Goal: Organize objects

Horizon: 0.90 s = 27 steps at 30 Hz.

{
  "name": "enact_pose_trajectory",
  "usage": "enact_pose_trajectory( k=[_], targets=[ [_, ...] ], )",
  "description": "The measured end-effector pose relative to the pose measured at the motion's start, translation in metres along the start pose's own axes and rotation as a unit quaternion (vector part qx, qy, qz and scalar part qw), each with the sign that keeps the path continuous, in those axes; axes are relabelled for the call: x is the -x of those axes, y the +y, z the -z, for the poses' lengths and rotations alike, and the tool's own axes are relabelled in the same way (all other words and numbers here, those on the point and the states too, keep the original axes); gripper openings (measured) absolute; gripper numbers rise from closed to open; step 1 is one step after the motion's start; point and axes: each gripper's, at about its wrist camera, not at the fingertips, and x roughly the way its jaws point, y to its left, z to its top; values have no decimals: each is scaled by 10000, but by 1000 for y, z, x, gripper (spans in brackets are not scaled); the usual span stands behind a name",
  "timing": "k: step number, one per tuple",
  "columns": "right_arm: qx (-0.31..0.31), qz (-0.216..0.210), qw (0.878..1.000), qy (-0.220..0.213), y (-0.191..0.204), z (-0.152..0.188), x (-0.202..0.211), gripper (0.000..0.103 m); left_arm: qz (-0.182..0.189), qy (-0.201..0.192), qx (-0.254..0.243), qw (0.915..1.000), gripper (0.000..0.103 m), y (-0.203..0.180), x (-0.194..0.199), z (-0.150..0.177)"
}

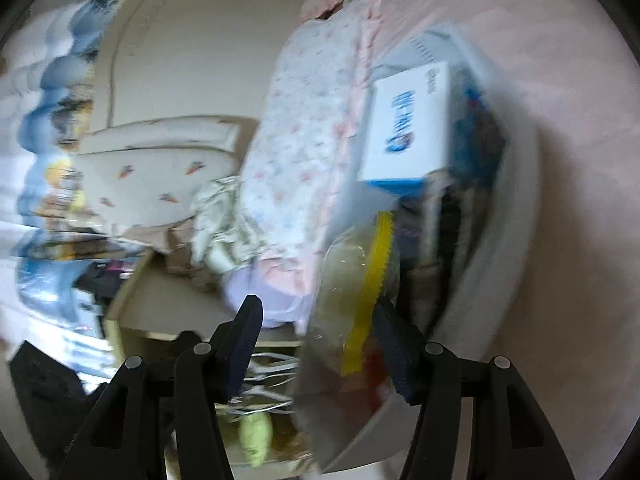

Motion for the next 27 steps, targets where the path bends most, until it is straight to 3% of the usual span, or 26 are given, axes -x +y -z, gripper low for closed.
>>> enact_pose_trajectory(
  k=[2, 10, 20, 23, 27],
  targets=[
    [58, -66, 10000, -4, 4, -1, 0, 56, 9, 179, -122, 9998, 33, -7, -8, 2],
    [142, 572, 9978, -298, 4, -7, 23, 57, 255, 459, -102, 9986, 33, -18, -27, 13],
    [185, 306, 9927, -1150, 8, -6, 84, 57, 1013, 262, -867, 9907, 33, -76, -25, 39],
    [385, 523, 9866, -1494, 15, 3, 107, 57, 1193, 257, -1175, 9855, 33, -94, -24, 49],
    [633, 1114, 9730, -1920, 23, 18, 136, 58, 1328, 200, -1526, 9791, 33, -115, -21, 65]
  ],
)
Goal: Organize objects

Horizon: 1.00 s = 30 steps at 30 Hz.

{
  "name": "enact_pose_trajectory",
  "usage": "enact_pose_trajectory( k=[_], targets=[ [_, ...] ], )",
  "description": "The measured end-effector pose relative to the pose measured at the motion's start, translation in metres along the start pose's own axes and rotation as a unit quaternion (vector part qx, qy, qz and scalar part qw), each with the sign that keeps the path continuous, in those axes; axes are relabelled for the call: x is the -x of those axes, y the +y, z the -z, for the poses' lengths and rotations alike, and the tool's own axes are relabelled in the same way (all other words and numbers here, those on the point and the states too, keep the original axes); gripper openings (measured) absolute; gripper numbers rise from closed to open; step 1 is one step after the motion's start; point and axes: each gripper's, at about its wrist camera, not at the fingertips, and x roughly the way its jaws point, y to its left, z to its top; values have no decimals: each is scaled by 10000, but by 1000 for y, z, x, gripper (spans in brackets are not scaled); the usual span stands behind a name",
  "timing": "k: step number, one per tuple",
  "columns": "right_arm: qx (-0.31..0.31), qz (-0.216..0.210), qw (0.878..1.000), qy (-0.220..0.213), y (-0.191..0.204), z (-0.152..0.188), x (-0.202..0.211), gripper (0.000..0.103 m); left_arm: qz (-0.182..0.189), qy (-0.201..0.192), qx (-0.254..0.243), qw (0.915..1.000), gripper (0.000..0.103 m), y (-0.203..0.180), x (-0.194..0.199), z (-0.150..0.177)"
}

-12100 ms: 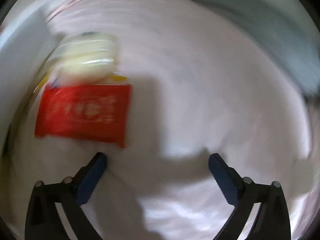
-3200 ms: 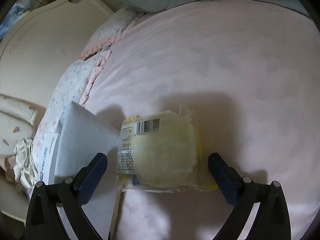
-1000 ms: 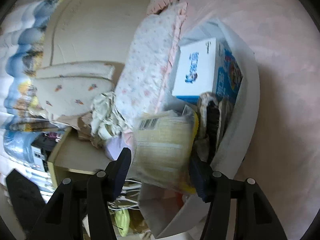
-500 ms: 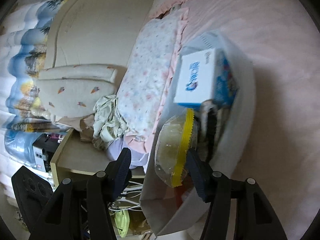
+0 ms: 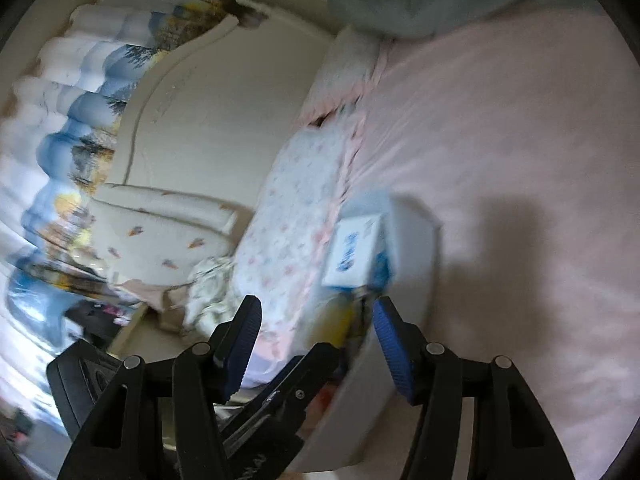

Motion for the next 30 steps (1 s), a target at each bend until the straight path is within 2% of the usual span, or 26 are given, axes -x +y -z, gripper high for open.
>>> enact_pose_trajectory(
  k=[2, 5, 6, 9, 10, 12, 14, 16, 18, 20, 22, 23, 24, 25, 26, 28, 30],
  targets=[
    [75, 225, 9996, -135, -4, -1, 14, 58, 88, -49, -63, 9999, 33, -7, 1, 3],
    [504, 806, 9950, -312, -6, -1, 32, 58, 328, -150, -158, 9992, 33, -16, 6, 6],
    [691, 1042, 9915, -372, -8, 2, 36, 58, 393, -198, -241, 9987, 28, -21, 7, 7],
    [800, 1491, 9811, -940, -26, 9, 65, 61, 176, -364, -1072, 9934, 26, -42, 2, 17],
    [821, 1788, 9739, -1128, -36, 17, 77, 61, 237, -386, -1381, 9894, 26, -49, -1, 23],
    [989, 2467, 9557, -1261, -46, 32, 85, 63, 668, -194, -1672, 9835, 27, -52, -9, 37],
    [1186, 2905, 9417, -1214, -64, 50, 88, 63, 1052, 24, -1655, 9806, 27, -47, -23, 53],
    [1286, 3098, 9356, -1103, -79, 65, 82, 63, 1073, 29, -1705, 9795, 27, -43, -37, 68],
    [1347, 3292, 9311, -804, -95, 75, 64, 63, 915, 9, -2026, 9750, 27, -43, -54, 86],
    [1428, 3527, 9238, -430, -113, 84, 41, 63, 670, 224, -2333, 9698, 27, -42, -75, 105],
    [1438, 3758, 9154, -128, -128, 92, 20, 63, 457, 458, -2374, 9693, 27, -33, -96, 122],
    [1637, 3839, 9084, -265, -128, 99, 13, 66, 353, 601, -2311, 9704, 28, -26, -109, 130],
    [1757, 3908, 9033, -230, -125, 102, 7, 74, 463, 214, -2231, 9735, 32, -20, -107, 135],
    [1823, 3985, 8987, -157, -124, 103, 0, 78, 441, 133, -2226, 9738, 34, -19, -106, 137],
    [1913, 4125, 8906, -101, -122, 105, -7, 80, 370, 191, -2286, 9726, 35, -22, -108, 136],
    [1952, 4224, 8851, -122, -122, 108, -9, 82, 304, 176, -2338, 9717, 36, -24, -108, 136],
    [1845, 4197, 8886, -146, -124, 109, -8, 86, 318, 168, -2318, 9721, 37, -23, -107, 135]
  ],
)
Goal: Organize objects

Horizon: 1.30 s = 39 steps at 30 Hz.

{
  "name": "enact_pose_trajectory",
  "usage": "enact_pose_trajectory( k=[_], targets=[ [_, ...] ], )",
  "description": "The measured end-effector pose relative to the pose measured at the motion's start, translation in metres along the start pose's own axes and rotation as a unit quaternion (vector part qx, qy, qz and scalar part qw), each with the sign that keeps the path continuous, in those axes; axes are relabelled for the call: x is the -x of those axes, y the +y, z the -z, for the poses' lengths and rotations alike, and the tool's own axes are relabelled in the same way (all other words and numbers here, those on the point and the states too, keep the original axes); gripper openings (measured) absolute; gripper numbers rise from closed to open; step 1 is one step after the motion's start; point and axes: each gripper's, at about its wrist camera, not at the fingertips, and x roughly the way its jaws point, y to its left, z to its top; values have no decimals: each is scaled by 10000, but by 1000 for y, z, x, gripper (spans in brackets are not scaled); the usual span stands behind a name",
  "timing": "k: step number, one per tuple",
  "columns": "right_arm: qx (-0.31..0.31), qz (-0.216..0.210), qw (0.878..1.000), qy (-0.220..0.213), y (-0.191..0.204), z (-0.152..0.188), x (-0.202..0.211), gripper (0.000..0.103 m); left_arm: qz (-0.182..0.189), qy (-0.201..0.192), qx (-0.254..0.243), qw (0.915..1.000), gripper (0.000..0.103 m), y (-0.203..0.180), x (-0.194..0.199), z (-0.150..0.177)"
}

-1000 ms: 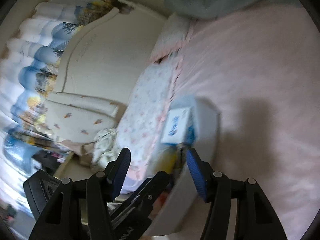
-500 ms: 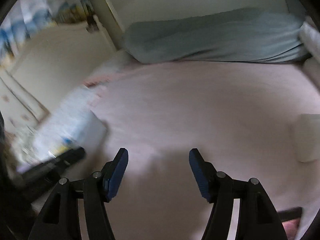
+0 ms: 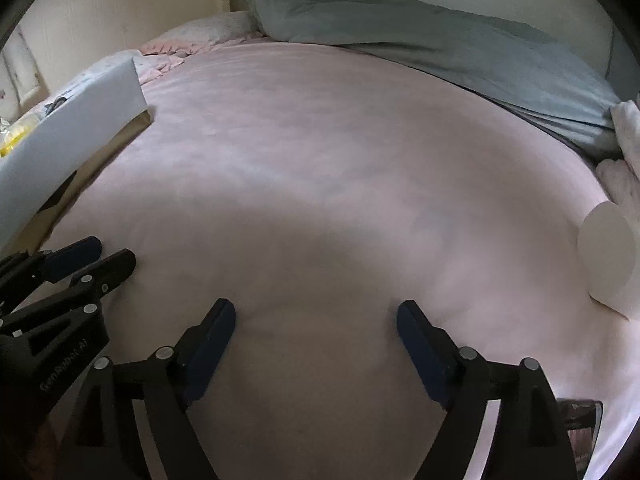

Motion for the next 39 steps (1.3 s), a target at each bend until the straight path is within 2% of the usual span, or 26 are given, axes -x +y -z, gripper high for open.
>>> enact_pose_trajectory(
  k=[2, 6, 7, 10, 12, 17, 20, 39],
  targets=[
    [-129, -47, 9999, 20, 0, 1, 0, 89, -43, 9, 25, 10000, 44, -4, 4, 4],
    [-234, 100, 9997, 1, 0, 3, 0, 95, -350, 75, 197, 9992, 71, 3, 4, 5],
    [-218, 134, 9997, -5, 2, 3, -1, 96, -310, 107, 301, 9990, 73, 12, 1, 5],
    [-299, 6, 9996, 14, -3, 1, -4, 100, 116, 115, 618, 9980, 77, 30, 3, 8],
    [-285, -25, 9996, 30, -2, 1, -4, 103, 275, 108, 598, 9978, 82, 30, 6, 10],
    [-272, 3, 9996, 35, -4, 3, -2, 103, 10, 168, 311, 9994, 86, 18, 5, 8],
    [-274, 10, 9996, 35, -6, 5, -2, 103, 132, 172, 404, 9989, 87, 22, 6, 9],
    [-284, 9, 9996, 33, -7, 5, -3, 103, 102, 188, 373, 9991, 87, 24, -1, 5]
  ],
)
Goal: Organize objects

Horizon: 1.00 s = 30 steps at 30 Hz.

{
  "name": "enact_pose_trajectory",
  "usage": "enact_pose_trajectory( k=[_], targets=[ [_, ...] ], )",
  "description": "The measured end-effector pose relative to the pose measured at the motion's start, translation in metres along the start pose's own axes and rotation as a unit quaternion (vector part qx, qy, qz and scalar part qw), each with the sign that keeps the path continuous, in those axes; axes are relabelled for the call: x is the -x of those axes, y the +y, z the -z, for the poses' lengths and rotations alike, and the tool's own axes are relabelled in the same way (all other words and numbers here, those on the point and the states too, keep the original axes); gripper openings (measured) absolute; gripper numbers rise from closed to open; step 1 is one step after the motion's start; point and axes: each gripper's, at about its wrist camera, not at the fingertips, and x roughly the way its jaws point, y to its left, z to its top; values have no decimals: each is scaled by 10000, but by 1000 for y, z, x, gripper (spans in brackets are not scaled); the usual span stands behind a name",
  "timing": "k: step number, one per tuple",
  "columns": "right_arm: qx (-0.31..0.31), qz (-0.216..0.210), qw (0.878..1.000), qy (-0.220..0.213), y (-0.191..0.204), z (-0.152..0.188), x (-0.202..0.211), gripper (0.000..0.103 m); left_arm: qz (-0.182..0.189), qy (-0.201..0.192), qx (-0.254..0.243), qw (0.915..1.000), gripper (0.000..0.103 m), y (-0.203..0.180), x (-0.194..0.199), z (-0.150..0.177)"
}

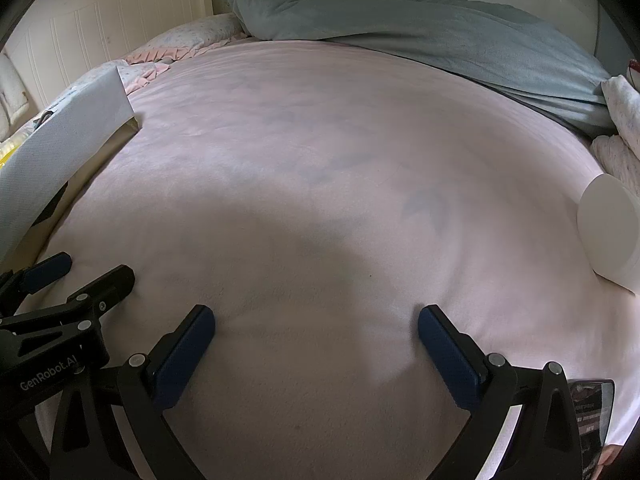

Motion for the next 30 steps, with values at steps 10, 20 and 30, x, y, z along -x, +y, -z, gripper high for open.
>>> enact_pose_trajectory(
  k=[10, 20, 30],
  targets=[
    [-3, -1, 10000, -1, -2, 0, 0, 103, 0, 0, 0, 10000, 87, 0, 0, 0],
    [-6, -1, 10000, -3, -2, 0, 0, 103, 1, 0, -1, 10000, 87, 0, 0, 0],
    [-8, 0, 10000, -4, -2, 0, 1, 103, 4, 0, -1, 10000, 87, 0, 0, 0]
  ],
)
